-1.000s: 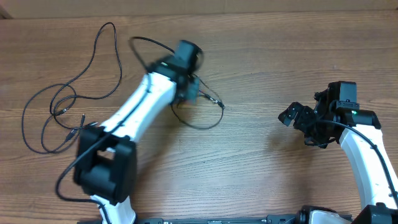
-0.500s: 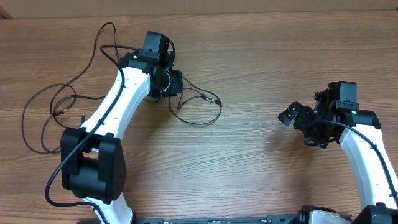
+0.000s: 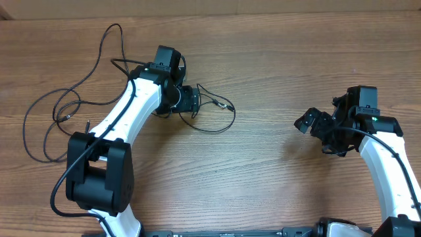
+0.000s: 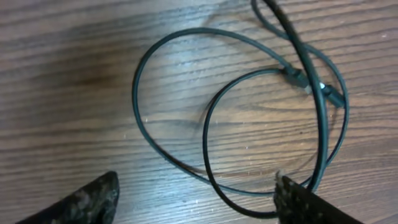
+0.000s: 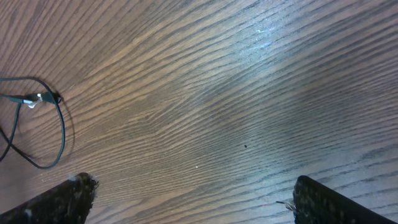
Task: Untangle cables
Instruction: 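Lift the grasped cable and carry it left toward the other cables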
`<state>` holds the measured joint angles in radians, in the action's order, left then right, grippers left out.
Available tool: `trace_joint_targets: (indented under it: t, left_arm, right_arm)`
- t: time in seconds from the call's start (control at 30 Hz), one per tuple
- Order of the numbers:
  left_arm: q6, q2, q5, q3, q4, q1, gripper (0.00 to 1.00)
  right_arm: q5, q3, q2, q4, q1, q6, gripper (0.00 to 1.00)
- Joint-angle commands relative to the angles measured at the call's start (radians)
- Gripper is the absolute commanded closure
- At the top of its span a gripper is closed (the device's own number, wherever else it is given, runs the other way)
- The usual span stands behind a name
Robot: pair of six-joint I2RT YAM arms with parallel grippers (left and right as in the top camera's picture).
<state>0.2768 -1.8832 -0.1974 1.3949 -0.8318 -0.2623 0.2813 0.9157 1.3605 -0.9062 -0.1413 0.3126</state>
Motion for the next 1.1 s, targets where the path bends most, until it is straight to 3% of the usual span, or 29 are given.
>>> trace_joint_targets:
  t: [0.0, 0.37, 0.87, 1.07]
  left_arm:
    - [-0.064, 0.008, -0.045, 0.032, -0.002, -0.008, 0.18]
    - [-0.132, 0.037, -0.118, 0.183, -0.045, -0.024, 0.16]
    - [-0.135, -0.064, 0.077, 0.171, -0.027, -0.093, 0.14]
    - [-0.131, -0.140, 0.142, 0.171, -0.025, -0.093, 0.22]
  right_arm:
    - [0.001, 0.000, 0.004, 0.006, 0.008, -0.007, 0.00]
    - [0.001, 0.000, 0.004, 0.019, 0.008, -0.007, 0.00]
    - [0.001, 0.000, 0.004, 0.019, 0.008, -0.007, 0.00]
    - [0.001, 0.000, 0.004, 0.012, 0.008, -0.007, 0.00]
